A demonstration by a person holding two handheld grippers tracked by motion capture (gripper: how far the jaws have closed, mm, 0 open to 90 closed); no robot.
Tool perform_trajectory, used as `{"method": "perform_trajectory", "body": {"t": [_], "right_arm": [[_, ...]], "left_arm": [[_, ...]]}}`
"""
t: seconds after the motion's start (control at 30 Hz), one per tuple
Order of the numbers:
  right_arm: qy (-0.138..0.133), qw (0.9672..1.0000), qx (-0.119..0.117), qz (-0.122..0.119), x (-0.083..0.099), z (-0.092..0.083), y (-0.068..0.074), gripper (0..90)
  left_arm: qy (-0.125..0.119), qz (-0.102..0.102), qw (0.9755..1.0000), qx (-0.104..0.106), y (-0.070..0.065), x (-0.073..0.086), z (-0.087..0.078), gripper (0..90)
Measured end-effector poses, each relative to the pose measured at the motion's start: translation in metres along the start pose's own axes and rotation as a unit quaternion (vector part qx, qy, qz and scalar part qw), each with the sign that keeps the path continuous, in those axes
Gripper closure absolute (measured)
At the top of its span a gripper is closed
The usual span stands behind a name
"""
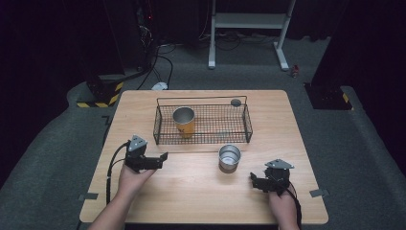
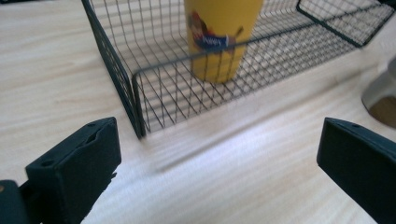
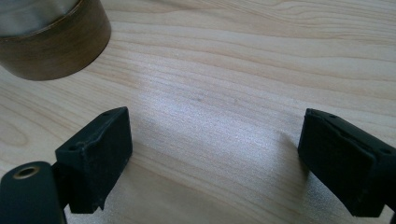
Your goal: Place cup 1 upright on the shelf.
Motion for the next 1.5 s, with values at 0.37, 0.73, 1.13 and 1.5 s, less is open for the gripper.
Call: {"method": "perform_trajectory", "body": {"t": [0.37, 0.73, 1.13, 1.5], "right_arm": [[0.000, 1.0000, 0.000, -0.002, 0.000, 0.000, 0.000, 10.0], [0.001, 1.0000, 0.000, -0.002, 0.000, 0.000, 0.000, 10.0], [0.000, 1.0000, 0.001, -0.002, 0.000, 0.000, 0.000, 10.1], [-0.007, 1.0000, -0.004, -0.004, -0.001, -0.003, 0.002, 12.5]], "left_arm": [[0.036, 0.009, 0.9993, 0.000, -0.001, 0.036, -0.001, 0.1], [0.083, 0.038, 0.9956, -0.022, 0.004, 0.069, 0.007, 0.3], [0.088, 0.025, 0.9945, -0.050, 0.008, 0.078, 0.009, 0.1], [0.093, 0.013, 0.9946, -0.046, 0.007, 0.077, 0.012, 0.3]]}}
Point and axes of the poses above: each handheld gripper's, and its own axes: z roughly forward along the jaws, x roughly out of its underside, y roughly to its left, the point moved 7 cm from there along z, roughly forward along the jaws, and after that the axes turned 6 degrees about y, right-handed, at the moved point
